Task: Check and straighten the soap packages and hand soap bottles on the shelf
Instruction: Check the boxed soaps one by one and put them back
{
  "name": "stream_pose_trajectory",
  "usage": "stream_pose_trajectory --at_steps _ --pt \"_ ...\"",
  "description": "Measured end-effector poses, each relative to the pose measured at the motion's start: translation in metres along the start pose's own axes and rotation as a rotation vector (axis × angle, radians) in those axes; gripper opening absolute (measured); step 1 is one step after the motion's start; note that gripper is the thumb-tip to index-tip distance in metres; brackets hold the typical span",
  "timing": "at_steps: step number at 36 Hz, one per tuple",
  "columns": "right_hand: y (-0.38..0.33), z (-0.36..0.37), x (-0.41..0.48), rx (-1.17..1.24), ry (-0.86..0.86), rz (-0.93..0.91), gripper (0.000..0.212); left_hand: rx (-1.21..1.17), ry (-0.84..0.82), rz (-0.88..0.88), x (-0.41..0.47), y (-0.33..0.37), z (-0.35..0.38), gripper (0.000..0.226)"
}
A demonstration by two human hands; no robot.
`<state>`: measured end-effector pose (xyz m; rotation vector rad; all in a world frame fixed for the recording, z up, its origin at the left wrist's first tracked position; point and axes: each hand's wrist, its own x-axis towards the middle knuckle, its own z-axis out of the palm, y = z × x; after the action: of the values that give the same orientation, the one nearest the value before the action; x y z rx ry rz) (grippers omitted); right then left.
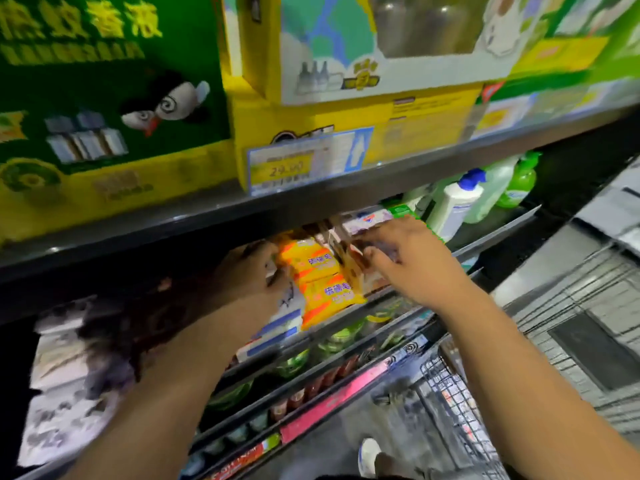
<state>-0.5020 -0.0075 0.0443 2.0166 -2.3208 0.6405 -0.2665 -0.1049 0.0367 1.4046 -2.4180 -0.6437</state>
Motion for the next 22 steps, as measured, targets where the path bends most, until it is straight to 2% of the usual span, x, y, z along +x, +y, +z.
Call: stream_pose_trajectory --at_steps 5,10,12,18,22 --pt "0.067 -0.017 -0.005 0.041 0.069 0.036 0.022 0.06 -0.026 0.132 0.022 0.06 0.034 0.046" --pt "0.129 -0.021 -0.009 0.1 0.065 0.085 0.026 0.058 -0.057 0.272 0.04 0.114 0.062 0.051" --pt "0.15 -0.022 -0.008 0.111 0.029 0.086 0.029 0.11 -0.084 0.254 0.049 0.13 0.075 0.056" --pt "0.201 0.0 0.003 0.136 -0.222 0.106 0.044 0.205 -0.086 0.142 0.064 0.161 0.106 0.062" --pt "0.222 0.025 0.008 0.137 -0.294 0.048 0.068 0.341 -0.021 0.121 0.063 0.17 0.122 0.068"
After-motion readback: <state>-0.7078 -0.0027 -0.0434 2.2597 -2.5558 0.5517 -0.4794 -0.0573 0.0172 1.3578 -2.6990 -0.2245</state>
